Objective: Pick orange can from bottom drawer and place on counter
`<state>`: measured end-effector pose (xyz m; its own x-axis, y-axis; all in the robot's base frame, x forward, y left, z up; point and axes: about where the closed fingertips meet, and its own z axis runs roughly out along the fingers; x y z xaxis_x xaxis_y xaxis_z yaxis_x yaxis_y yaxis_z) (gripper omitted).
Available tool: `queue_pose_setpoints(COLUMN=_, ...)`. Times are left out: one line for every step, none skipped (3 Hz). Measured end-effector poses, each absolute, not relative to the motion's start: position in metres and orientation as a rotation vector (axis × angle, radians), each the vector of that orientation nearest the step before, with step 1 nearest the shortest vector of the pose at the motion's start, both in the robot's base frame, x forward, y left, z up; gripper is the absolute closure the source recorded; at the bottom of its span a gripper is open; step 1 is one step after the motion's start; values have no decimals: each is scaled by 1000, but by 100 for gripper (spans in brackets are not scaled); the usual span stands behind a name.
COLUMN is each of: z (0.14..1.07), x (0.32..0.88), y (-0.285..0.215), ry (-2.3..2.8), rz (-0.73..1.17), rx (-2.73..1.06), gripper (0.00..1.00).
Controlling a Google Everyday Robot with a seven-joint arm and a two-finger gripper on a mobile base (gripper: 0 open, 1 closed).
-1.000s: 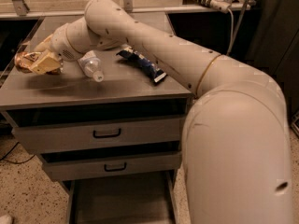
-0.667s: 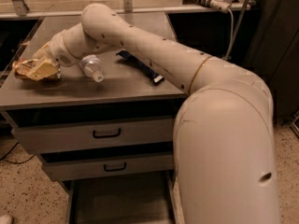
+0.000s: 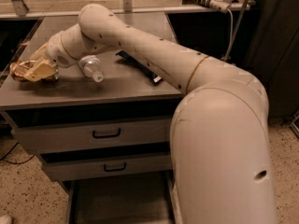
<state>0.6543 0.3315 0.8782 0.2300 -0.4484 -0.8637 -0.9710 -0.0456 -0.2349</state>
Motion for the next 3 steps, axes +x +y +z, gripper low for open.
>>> queue_pose_setpoints(z=878, x=654, y=332, ry=1350, rz=759, rx=-1637, gripper=58)
queue_pose_setpoints(z=878, x=654, y=332, ry=1350, rz=759, rx=-1637, gripper=35)
queue_pose_setpoints(z=878, x=654, y=332, ry=1350, rz=759, rx=-1637, gripper=12)
